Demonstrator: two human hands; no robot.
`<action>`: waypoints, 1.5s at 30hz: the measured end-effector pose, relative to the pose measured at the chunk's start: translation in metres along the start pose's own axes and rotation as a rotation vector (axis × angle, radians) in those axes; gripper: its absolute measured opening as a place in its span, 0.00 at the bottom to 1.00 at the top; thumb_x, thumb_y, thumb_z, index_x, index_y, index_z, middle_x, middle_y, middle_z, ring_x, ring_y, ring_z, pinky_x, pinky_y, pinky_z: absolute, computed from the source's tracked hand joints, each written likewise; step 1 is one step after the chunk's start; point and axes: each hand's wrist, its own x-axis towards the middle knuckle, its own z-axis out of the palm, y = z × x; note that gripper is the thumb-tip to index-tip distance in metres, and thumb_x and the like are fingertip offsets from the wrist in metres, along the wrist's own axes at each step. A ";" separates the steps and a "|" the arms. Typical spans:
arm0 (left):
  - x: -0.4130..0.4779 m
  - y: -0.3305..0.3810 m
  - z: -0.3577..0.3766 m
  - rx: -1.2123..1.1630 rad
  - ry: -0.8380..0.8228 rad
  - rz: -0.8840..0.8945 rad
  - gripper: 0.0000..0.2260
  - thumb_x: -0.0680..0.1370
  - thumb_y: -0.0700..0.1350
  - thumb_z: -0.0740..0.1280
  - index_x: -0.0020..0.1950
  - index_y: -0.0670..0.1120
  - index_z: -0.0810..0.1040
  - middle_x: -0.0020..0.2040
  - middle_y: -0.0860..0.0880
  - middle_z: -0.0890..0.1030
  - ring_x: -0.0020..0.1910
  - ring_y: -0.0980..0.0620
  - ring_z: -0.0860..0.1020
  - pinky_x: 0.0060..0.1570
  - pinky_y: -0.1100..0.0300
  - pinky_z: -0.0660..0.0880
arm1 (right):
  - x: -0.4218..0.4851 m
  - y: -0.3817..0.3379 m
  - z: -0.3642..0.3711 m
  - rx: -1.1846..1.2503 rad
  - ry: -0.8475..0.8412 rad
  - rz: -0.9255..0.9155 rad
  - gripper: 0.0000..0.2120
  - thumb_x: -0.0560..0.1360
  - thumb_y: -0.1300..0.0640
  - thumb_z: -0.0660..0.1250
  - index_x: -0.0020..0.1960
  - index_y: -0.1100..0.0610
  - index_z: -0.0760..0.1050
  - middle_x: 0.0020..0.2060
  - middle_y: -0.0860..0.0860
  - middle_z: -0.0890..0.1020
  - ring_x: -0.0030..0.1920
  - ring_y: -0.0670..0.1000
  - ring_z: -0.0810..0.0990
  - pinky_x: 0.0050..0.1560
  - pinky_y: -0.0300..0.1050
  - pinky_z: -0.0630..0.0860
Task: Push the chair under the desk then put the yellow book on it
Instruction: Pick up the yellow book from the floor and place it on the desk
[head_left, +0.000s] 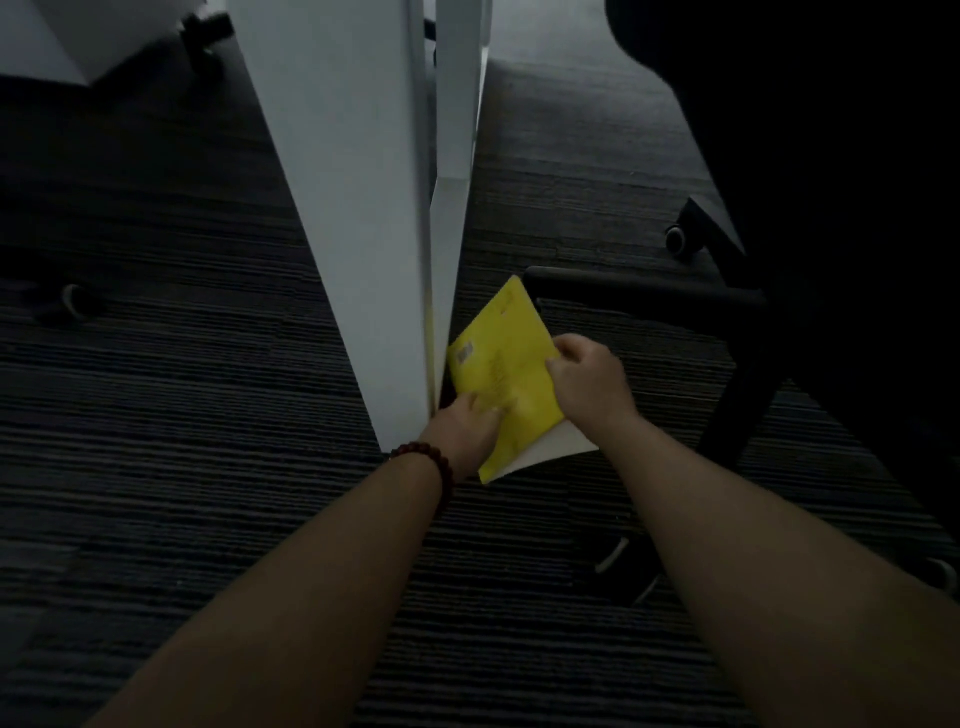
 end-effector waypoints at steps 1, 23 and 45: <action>-0.001 0.002 0.000 0.008 0.009 -0.002 0.24 0.83 0.49 0.54 0.77 0.42 0.55 0.76 0.42 0.62 0.72 0.42 0.64 0.70 0.53 0.63 | -0.002 -0.005 -0.005 0.047 0.042 -0.014 0.14 0.76 0.58 0.60 0.58 0.52 0.78 0.49 0.48 0.80 0.47 0.50 0.78 0.46 0.45 0.74; -0.090 0.082 -0.069 -0.530 -0.090 -0.026 0.08 0.76 0.39 0.69 0.54 0.42 0.74 0.53 0.43 0.79 0.47 0.47 0.80 0.48 0.55 0.80 | -0.067 -0.080 -0.077 0.153 0.030 0.516 0.31 0.76 0.45 0.65 0.72 0.60 0.64 0.66 0.58 0.71 0.62 0.60 0.73 0.63 0.54 0.71; -0.182 0.110 -0.131 -0.540 -0.255 -0.174 0.14 0.78 0.37 0.60 0.64 0.42 0.71 0.56 0.42 0.78 0.45 0.47 0.78 0.45 0.53 0.76 | -0.156 -0.148 -0.093 0.335 -0.137 0.686 0.17 0.81 0.48 0.55 0.50 0.59 0.77 0.47 0.60 0.81 0.51 0.59 0.80 0.55 0.58 0.76</action>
